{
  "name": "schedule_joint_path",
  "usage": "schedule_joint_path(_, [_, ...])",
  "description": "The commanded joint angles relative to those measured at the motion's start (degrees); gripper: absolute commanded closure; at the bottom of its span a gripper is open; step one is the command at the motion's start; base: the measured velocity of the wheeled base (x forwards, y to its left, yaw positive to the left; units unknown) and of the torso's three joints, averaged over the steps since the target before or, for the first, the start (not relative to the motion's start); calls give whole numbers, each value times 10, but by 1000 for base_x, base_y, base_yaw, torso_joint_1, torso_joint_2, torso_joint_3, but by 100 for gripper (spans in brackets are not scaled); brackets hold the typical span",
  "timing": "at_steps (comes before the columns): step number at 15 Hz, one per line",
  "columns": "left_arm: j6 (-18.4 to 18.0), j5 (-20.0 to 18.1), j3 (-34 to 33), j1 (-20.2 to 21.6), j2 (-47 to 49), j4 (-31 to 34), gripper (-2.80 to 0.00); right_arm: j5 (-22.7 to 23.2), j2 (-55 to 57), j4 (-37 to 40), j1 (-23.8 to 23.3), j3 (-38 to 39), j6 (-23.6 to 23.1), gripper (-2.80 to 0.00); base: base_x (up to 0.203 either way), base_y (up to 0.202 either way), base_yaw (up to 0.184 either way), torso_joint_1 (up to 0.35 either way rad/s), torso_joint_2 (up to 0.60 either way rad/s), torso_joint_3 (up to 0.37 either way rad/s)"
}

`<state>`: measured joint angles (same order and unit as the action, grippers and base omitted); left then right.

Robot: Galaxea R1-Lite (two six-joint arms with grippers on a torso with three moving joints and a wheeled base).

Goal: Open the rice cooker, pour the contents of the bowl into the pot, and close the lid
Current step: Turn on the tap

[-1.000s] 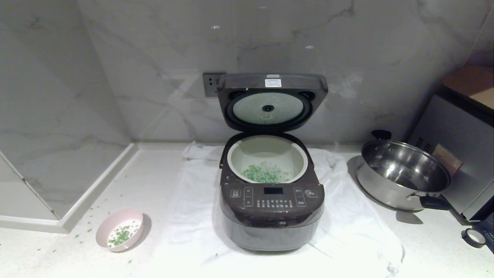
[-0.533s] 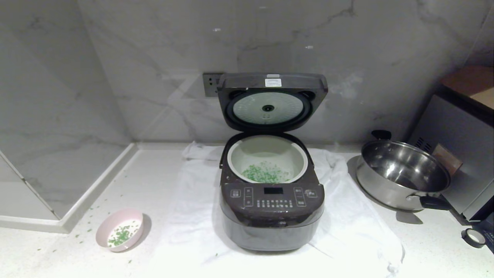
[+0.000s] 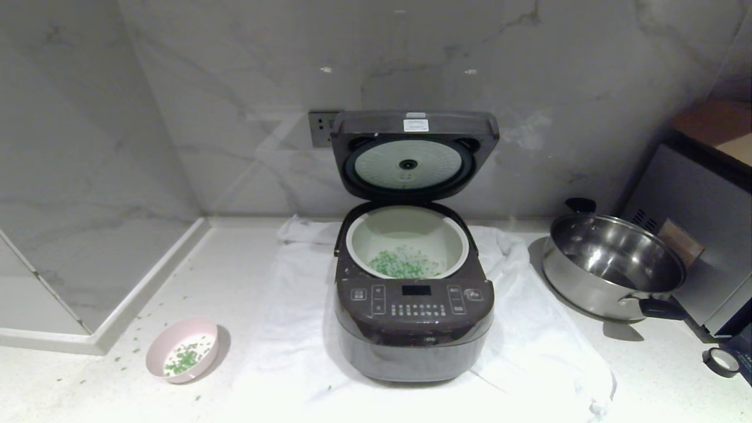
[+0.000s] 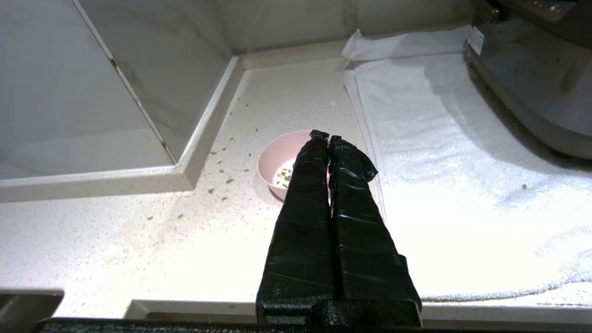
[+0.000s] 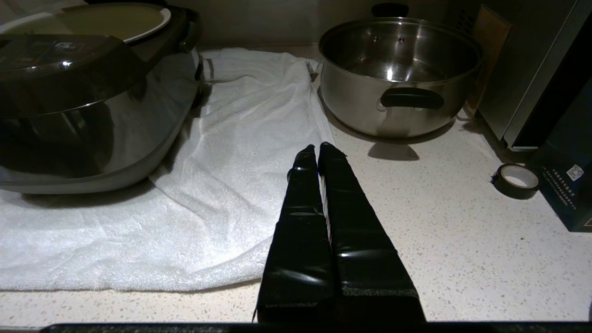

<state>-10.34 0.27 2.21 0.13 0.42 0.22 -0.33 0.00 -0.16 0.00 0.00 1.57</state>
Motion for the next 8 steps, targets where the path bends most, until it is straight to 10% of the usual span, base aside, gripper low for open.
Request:
schedule_joint_path(1, [17,-6,-8,0,-5,11,0,0,-1,0,0,2,0,0,0,0,0,0,0,0])
schedule_joint_path(3, [59,-25,9,-1,-3,82,0,0,0,0,0,2,0,0,0,0,0,0,0,0])
schedule_joint_path(8, [33,-23,3,-1,-4,62,0,0,-1,0,0,2,0,0,0,0,0,0,0,0])
